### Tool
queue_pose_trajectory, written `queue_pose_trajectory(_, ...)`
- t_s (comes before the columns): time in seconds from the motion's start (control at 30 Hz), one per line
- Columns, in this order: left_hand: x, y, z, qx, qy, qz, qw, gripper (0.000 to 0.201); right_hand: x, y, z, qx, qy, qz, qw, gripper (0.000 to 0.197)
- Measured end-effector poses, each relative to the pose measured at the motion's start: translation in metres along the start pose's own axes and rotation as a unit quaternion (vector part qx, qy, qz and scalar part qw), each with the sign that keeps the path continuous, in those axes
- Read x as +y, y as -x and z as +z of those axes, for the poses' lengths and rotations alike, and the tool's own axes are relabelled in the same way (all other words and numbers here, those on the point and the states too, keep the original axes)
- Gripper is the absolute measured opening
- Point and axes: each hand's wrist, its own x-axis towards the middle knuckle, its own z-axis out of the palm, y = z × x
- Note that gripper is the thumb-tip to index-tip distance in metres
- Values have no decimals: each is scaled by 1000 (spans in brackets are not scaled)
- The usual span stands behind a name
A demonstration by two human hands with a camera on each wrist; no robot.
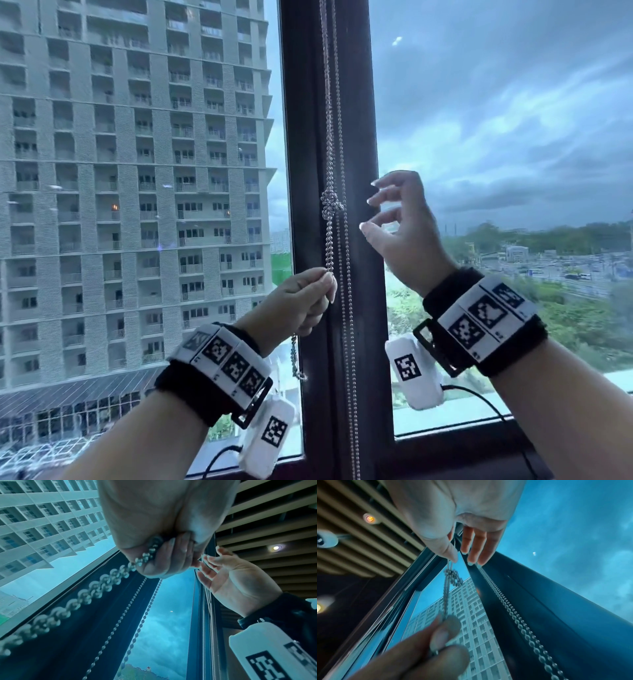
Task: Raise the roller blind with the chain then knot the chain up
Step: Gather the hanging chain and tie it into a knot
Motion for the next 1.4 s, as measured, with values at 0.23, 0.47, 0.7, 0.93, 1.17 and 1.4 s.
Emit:
queue_pose_trajectory(0.23, 23, 2, -2, -57, -92, 39, 993, 30, -4, -6, 9, -185, 447, -331, 810, 41)
queue_pose_trajectory(0.47, 57, -1, -24, 1, -122, 106, 987, 25, -17, -25, 3, -197, 437, -258, 839, 39)
queue_pose_trajectory(0.7, 74, -20, -34, 91, -160, 204, 961, 24, -21, -43, -13, -184, 219, -88, 954, 32)
queue_pose_trajectory(0.93, 89, -54, -27, 206, -278, 248, 905, 35, -22, -49, -6, -55, -85, 29, 994, 21)
queue_pose_trajectory(1.17, 106, -73, -8, 191, -327, 250, 891, 53, -25, -51, 0, 41, -362, 161, 917, 24)
queue_pose_trajectory(1.4, 97, -87, -2, 198, -245, 217, 924, 34, -22, -51, 2, 69, -462, 231, 854, 18)
